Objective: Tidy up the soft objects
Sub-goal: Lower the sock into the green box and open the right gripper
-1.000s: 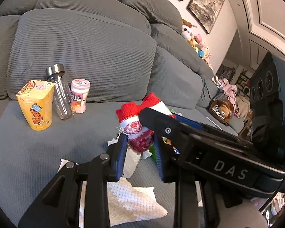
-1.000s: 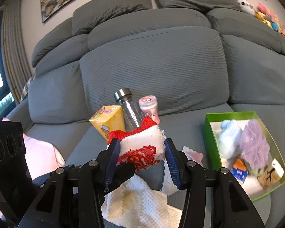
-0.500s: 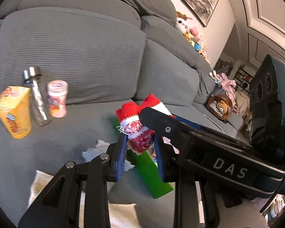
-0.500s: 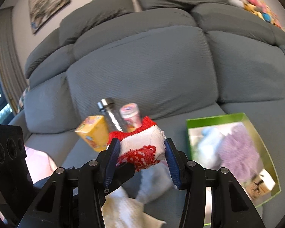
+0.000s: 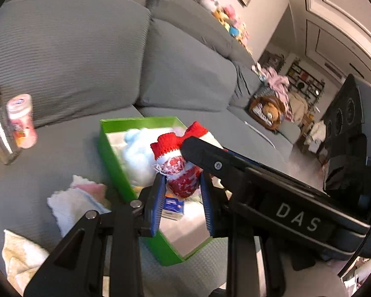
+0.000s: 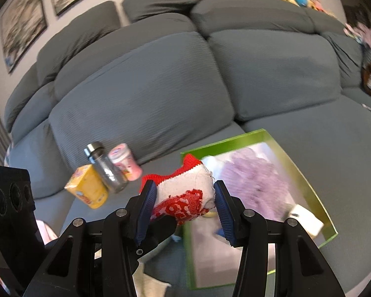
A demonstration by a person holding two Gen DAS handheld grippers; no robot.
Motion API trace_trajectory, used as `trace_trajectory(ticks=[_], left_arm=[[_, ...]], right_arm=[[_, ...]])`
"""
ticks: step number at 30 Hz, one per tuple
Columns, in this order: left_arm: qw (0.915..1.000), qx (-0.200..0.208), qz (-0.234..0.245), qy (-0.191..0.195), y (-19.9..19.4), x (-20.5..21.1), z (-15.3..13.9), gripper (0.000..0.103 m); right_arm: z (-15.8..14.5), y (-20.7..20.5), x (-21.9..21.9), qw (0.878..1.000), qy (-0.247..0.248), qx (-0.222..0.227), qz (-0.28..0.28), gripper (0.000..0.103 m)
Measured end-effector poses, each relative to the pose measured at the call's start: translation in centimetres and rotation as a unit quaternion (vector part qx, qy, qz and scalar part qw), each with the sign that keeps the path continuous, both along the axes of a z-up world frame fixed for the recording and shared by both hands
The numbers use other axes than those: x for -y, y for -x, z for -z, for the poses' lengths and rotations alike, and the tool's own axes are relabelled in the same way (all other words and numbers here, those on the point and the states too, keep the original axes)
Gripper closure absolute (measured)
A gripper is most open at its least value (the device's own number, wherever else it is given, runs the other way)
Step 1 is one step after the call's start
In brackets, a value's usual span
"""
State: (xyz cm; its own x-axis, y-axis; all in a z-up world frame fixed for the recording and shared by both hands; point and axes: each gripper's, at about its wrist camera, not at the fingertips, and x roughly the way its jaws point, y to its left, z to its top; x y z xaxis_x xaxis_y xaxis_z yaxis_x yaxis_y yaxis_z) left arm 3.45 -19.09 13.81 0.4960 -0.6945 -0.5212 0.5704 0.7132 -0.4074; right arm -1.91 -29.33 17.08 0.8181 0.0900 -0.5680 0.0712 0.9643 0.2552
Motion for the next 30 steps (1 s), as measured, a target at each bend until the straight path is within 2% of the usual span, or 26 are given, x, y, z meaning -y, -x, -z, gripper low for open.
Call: trace_trajectory(ticks=[8,18,24,30], left_arm=[[0.9978,-0.045,0.045,-0.017,-1.4,4.5,2.0,0.078],[0.9930,-0.099,0.052,-0.036,-2.6,6.5,4.2,0.078],[0.9929,-0.097,0.049,-0.048,-2.5,6.6,4.5,0.077],[0.9941,-0.074,0.049,-0.062,-2.2,6.6,4.5,0.075]], right_arm=[[2.2,-0.2,4.3,0.997,-0.027,-0.043,0.057,0.052],[5.1,-1.4,6.5,0.989,-0.049,-0.110,0.085,0.052],[5.8,-1.6,6.8,0.987,-0.046,-0.126,0.088,0.052],[5.7,-1.7,6.7,0.984,-0.025,-0.132,0.114,0.052]])
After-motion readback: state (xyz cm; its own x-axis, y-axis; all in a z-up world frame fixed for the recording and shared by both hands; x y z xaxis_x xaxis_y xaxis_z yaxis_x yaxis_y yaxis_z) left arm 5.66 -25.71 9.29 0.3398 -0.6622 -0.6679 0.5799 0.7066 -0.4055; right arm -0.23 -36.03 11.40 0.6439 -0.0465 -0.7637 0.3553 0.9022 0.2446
